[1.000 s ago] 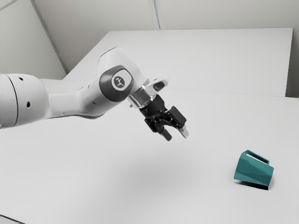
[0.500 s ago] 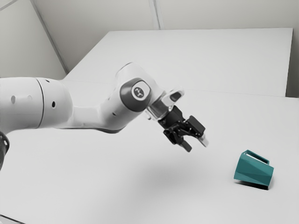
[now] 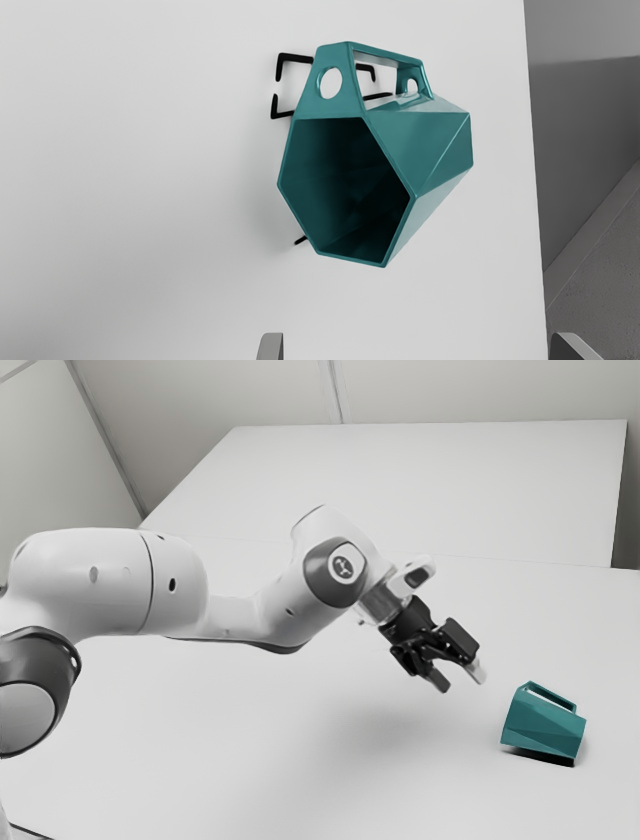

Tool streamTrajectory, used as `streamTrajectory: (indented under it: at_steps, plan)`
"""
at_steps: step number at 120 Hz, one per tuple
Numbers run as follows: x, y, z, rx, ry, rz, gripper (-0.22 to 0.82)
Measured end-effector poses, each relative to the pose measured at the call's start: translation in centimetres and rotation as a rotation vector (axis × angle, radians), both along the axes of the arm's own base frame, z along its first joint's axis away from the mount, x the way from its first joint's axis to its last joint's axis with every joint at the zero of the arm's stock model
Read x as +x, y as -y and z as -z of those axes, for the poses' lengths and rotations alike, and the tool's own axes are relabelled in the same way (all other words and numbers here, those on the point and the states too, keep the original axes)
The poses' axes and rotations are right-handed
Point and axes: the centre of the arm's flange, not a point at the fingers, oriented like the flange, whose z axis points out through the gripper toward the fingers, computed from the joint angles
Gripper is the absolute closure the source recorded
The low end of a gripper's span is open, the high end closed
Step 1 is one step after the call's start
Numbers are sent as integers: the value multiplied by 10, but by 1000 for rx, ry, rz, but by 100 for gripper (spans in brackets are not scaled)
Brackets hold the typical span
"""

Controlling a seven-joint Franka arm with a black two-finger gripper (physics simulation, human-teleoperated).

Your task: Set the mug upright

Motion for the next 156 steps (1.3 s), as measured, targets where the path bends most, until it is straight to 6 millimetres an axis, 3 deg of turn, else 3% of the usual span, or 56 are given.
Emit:
streamTrajectory:
  at_steps: [66, 156]
  plan:
    - [4, 37, 43, -109, -41, 5, 3]
    - [11, 72, 74, -171, 26, 87, 3]
